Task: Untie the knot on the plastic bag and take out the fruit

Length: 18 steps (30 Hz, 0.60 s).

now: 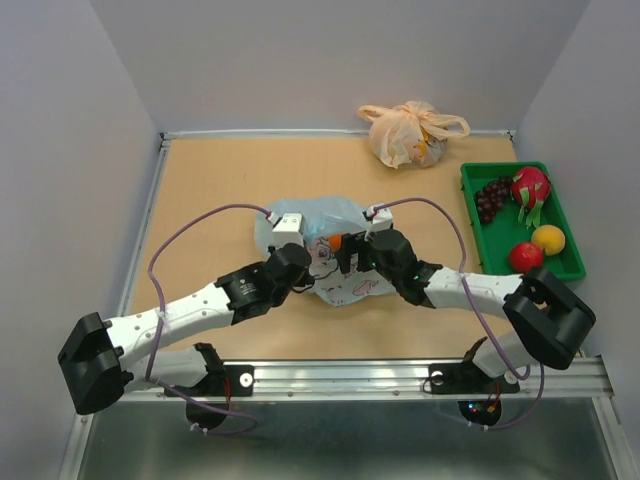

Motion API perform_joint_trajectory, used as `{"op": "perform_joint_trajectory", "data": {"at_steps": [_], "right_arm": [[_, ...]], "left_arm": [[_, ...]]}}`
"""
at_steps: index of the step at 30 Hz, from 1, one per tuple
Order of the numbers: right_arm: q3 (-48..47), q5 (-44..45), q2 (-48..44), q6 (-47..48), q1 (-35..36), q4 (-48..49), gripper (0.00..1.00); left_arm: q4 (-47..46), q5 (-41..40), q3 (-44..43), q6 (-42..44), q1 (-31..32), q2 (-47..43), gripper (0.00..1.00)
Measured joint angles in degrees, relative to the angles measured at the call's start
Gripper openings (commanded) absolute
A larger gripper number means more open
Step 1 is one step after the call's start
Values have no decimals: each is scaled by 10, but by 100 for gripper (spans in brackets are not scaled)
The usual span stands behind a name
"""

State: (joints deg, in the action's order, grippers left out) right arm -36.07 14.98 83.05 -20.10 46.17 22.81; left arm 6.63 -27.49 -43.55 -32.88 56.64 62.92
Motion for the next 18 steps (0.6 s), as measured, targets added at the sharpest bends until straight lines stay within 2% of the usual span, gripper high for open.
{"op": "perform_joint_trajectory", "data": {"at_steps": [6,11,18], "right_arm": [[-2,-3,5,15,0,14,95],[-31,-6,47,39,0,16,95],[-92,9,108,59,0,34,99]], "left_arm": [[38,-23,73,-70,0,-54,0],[30,-45,76,-83,0,-103,0],[21,-68,70,-79,0,-92,0]]}}
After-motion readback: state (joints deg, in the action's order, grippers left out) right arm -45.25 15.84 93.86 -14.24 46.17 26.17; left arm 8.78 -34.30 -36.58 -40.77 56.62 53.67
